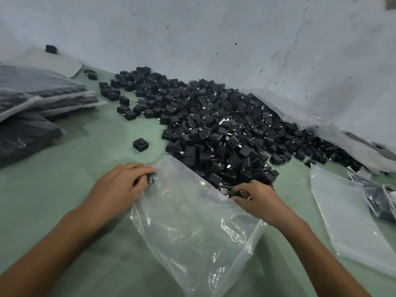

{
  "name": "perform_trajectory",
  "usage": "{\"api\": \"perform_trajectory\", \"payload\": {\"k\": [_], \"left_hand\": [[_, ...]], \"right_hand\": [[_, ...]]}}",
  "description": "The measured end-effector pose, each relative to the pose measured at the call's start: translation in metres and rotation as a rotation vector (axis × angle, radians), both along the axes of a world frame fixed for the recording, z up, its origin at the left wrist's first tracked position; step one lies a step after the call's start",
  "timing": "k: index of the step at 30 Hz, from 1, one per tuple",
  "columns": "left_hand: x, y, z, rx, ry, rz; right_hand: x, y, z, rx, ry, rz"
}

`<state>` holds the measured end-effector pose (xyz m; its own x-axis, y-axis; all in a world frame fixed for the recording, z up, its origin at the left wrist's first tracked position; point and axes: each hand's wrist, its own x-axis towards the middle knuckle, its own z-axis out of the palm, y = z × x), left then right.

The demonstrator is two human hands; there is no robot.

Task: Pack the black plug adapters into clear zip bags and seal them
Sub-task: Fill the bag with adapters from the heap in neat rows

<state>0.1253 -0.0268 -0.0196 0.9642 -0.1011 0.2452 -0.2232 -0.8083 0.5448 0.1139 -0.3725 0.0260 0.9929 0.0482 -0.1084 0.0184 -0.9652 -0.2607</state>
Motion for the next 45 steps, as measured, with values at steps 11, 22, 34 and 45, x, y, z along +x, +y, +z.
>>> {"api": "perform_trajectory", "payload": {"k": [11,22,34,45], "left_hand": [[0.000,0.000,-0.001,-0.005,-0.004,0.013],[0.002,0.000,-0.001,0.005,-0.010,0.005],[0.002,-0.002,-0.004,-0.023,-0.014,0.008],[0.002,0.000,-0.002,-0.001,-0.031,-0.011]], "right_hand": [[-0.026,-0.023,-0.016,0.280,-0.109,0.050],[-0.144,-0.045,0.016,1.330,0.197,-0.407],[-0.103,0.087,-0.027,1.783,0.462,-0.295],[-0.008,0.162,-0.040,0.873,-0.108,-0.069]]}}
